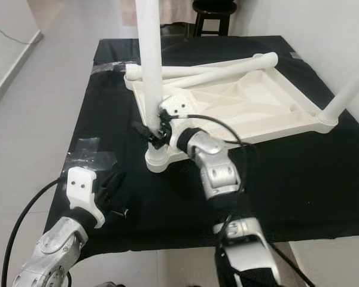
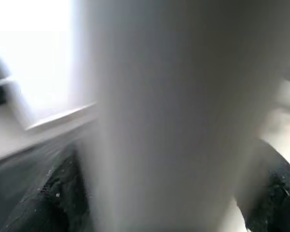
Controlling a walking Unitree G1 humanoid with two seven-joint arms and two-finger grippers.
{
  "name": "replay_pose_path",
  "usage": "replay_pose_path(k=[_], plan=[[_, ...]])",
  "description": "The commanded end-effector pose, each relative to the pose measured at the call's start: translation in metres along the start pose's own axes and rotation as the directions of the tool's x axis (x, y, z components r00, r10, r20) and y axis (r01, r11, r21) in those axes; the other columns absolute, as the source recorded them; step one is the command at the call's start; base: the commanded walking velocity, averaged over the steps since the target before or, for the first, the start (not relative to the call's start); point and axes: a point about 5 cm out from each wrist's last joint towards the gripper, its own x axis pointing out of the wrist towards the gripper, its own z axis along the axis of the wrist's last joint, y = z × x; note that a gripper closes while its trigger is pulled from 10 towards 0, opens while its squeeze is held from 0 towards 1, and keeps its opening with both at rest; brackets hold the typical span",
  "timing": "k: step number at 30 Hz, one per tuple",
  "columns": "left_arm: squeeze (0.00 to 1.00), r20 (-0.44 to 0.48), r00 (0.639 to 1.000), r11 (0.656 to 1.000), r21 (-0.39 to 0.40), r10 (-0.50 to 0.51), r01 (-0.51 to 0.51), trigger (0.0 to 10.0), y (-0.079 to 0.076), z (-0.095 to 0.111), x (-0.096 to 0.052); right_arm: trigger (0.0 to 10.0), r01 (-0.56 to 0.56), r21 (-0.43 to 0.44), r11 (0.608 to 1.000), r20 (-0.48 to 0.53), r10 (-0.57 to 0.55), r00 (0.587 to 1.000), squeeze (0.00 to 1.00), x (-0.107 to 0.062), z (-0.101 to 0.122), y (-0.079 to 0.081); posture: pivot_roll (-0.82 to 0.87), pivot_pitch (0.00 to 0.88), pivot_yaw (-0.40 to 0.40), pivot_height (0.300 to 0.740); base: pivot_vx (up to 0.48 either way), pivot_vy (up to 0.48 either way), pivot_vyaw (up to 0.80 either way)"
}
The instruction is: Building children table
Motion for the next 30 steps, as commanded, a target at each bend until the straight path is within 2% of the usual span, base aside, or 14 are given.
replay_pose_path(k=[1, 2, 6, 7, 19, 20, 23, 24, 25, 26, 27, 28, 29, 30], plan=[[0.0, -0.021, 1.0, 1.0, 0.002, 0.003, -0.003, 10.0, -0.001, -0.005, -0.001, 10.0, -0.07, 0.006, 0.998, -0.004, 0.07, 0.998, 0.0, 0.0, -0.003, 0.001, 0.14, 0.113, -0.046, 0.74, 0.0, 0.0, 0.0], [0.0, -0.021, 1.0, 1.0, 0.003, 0.005, -0.005, 10.0, -0.001, -0.006, -0.001, 10.0, -0.144, 0.004, 0.99, -0.047, 0.144, 0.988, 0.0, -0.003, -0.009, -0.004, 0.16, 0.107, -0.053, 0.74, 0.0, 0.0, 0.0], [0.0, -0.022, 1.0, 1.0, 0.004, 0.006, -0.006, 10.0, -0.002, -0.006, -0.001, 10.0, -0.181, -0.032, 0.983, -0.116, 0.176, 0.977, 0.0, -0.006, -0.017, -0.01, 0.16, 0.107, -0.055, 0.74, 0.0, 0.0, 0.0], [0.0, -0.023, 1.0, 1.0, 0.007, 0.007, -0.007, 10.0, -0.003, -0.007, -0.001, 0.0, -0.179, 0.001, 0.984, -0.108, 0.178, 0.978, 0.0, -0.007, -0.018, -0.014, 0.16, 0.105, -0.056, 0.74, 0.0, 0.0, 0.0], [0.0, -0.028, 1.0, 1.0, 0.007, 0.005, -0.005, 10.0, -0.004, -0.008, -0.003, 0.0, -0.176, 0.058, 0.983, -0.075, 0.18, 0.981, 0.0, -0.015, -0.028, -0.021, 0.15, 0.104, -0.053, 0.74, 0.0, 0.0, 0.0], [0.0, -0.028, 1.0, 1.0, 0.005, 0.004, -0.004, 10.0, -0.004, -0.008, -0.003, 0.0, -0.11, 0.055, 0.992, -0.086, 0.115, 0.99, 0.0, -0.018, -0.037, -0.02, 0.15, 0.107, -0.053, 0.74, 0.0, 0.0, 0.0], [0.0, -0.028, 1.0, 1.0, 0.005, 0.004, -0.004, 10.0, -0.004, -0.008, -0.003, 0.0, -0.097, 0.055, 0.994, -0.086, 0.101, 0.991, 0.0, -0.019, -0.039, -0.02, 0.15, 0.107, -0.053, 0.74, 0.0, 0.0, 0.0], [0.0, -0.028, 1.0, 1.0, 0.005, 0.005, -0.005, 10.0, -0.004, -0.008, -0.004, 0.0, 0.148, 0.028, 0.989, -0.159, -0.141, 0.977, 0.0, -0.021, -0.05, -0.025, 0.15, 0.111, -0.05, 0.74, 0.0, 0.0, 0.0], [0.0, -0.028, 1.0, 1.0, 0.005, 0.005, -0.005, 10.0, -0.004, -0.008, -0.004, 0.0, 0.148, 0.028, 0.989, -0.159, -0.141, 0.977, 0.0, -0.021, -0.05, -0.025, 0.15, 0.111, -0.05, 0.74, 0.0, 0.0, 0.0], [0.0, -0.028, 1.0, 1.0, 0.006, 0.005, -0.005, 10.0, -0.003, -0.007, -0.005, 0.0, 0.474, 0.058, 0.879, -0.214, -0.453, 0.866, 0.0, -0.031, -0.061, -0.025, 0.14, 0.116, -0.041, 0.74, 0.0, 0.0, 0.0], [0.0, -0.028, 1.0, 1.0, 0.006, 0.005, -0.005, 10.0, -0.003, -0.007, -0.005, 0.0, 0.474, 0.058, 0.879, -0.214, -0.453, 0.866, 0.0, -0.031, -0.061, -0.025, 0.14, 0.116, -0.041, 0.74, 0.0, 0.0, 0.0], [0.0, -0.029, 1.0, 1.0, 0.004, 0.005, -0.005, 10.0, -0.002, -0.007, -0.004, 0.0, 0.601, 0.063, 0.797, -0.264, -0.567, 0.78, 0.0, -0.038, -0.07, -0.006, 0.13, 0.116, -0.03, 0.74, 0.0, 0.0, 0.0], [0.0, -0.03, 1.0, 1.0, 0.002, 0.002, -0.002, 10.0, -0.001, -0.007, -0.004, 0.0, 0.637, 0.008, 0.771, -0.263, -0.613, 0.745, 0.0, -0.042, -0.071, 0.011, 0.12, 0.11, -0.021, 0.74, 0.0, 0.0, 0.0], [0.0, -0.03, 1.0, 1.0, 0.002, 0.002, -0.002, 10.0, -0.001, -0.007, -0.004, 0.0, 0.637, 0.008, 0.771, -0.263, -0.613, 0.745, 0.0, -0.042, -0.071, 0.011, 0.12, 0.11, -0.021, 0.74, 0.0, 0.0, 0.0]])
